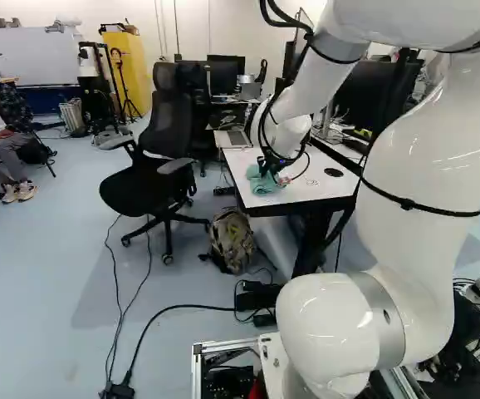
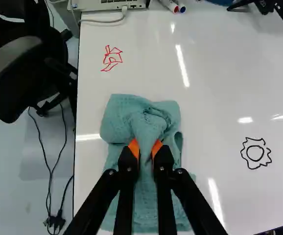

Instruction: Clean the table with the green towel

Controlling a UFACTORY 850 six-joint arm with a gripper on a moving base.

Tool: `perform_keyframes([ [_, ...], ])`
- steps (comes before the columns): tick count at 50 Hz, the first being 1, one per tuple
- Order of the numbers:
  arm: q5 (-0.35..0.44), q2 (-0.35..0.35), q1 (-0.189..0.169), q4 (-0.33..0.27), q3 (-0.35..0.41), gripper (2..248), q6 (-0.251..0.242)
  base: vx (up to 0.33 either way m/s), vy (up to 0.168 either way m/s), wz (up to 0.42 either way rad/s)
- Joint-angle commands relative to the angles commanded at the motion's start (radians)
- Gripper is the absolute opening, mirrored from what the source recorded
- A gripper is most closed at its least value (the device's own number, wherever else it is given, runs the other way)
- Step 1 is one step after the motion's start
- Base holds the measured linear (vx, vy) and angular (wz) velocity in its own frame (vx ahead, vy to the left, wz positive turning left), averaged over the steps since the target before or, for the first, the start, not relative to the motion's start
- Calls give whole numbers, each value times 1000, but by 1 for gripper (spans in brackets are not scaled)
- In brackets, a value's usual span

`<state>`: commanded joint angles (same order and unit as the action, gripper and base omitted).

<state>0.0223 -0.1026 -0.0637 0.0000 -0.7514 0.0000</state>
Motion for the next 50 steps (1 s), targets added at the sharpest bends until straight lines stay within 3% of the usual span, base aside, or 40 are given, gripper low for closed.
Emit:
perform_keyframes([
  [37, 0, 69, -93, 0, -25, 48, 0, 0, 0, 0],
  [50, 0, 59, -136, 0, -35, 48, 0, 0, 0, 0],
])
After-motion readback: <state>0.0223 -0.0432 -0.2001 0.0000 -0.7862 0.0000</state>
